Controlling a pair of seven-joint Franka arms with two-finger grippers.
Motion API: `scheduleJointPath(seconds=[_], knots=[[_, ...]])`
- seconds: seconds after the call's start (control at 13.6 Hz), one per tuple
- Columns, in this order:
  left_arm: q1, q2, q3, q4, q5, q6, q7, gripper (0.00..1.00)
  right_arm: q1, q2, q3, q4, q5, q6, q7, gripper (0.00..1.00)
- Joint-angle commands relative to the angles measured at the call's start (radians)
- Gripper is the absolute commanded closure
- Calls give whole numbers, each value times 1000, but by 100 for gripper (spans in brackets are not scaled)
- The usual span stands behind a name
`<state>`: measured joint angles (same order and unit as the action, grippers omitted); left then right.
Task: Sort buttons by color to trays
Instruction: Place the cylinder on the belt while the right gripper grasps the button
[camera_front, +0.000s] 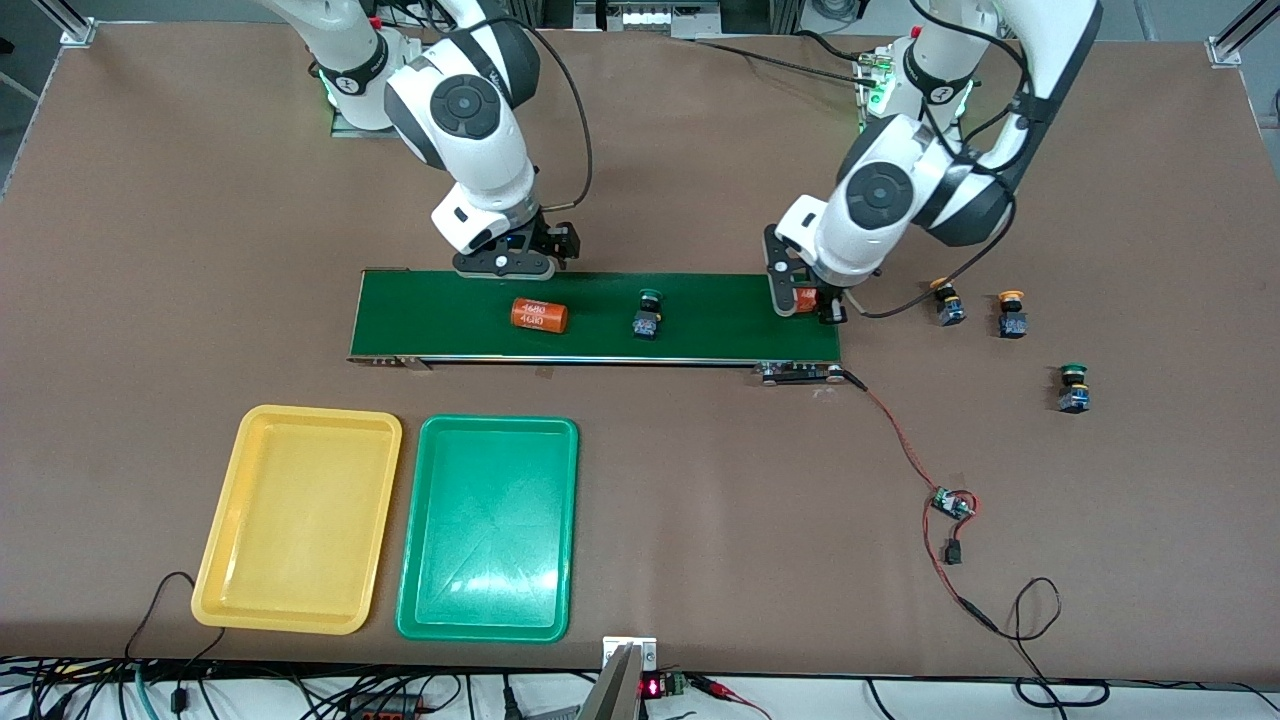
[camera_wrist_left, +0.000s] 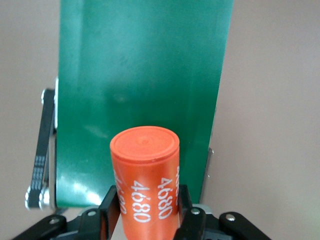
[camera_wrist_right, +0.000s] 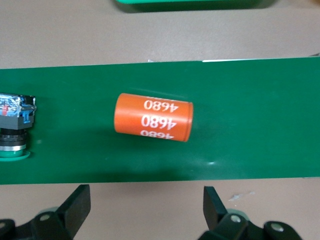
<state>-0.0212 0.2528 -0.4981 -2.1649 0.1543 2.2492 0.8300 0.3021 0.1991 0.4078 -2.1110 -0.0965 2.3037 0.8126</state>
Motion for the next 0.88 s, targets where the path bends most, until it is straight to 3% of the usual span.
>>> scheduleJointPath(seconds=[0.0,0.29,0.37,0.44,0.66,0.81], knots=[[-9,46,4,33,44,1,15,100,9,17,2,22,-22,6,30,0],[-28,74,4,31,125,16,3,87,25,39,-1,23,-22,42,63,0],[-29,75,4,31,125,18,1,64,25,42,-1,23,-22,43,63,0],[-28,74,3,31,125,18,6,1,25,45,-1,23,-23,43,63,0],[-13,7,10,55,111,10,12,0,25,71,-7,54,-52,51,65,0],[59,-36,16,79,79,10,14,0,34,100,-44,107,-52,77,74,0]])
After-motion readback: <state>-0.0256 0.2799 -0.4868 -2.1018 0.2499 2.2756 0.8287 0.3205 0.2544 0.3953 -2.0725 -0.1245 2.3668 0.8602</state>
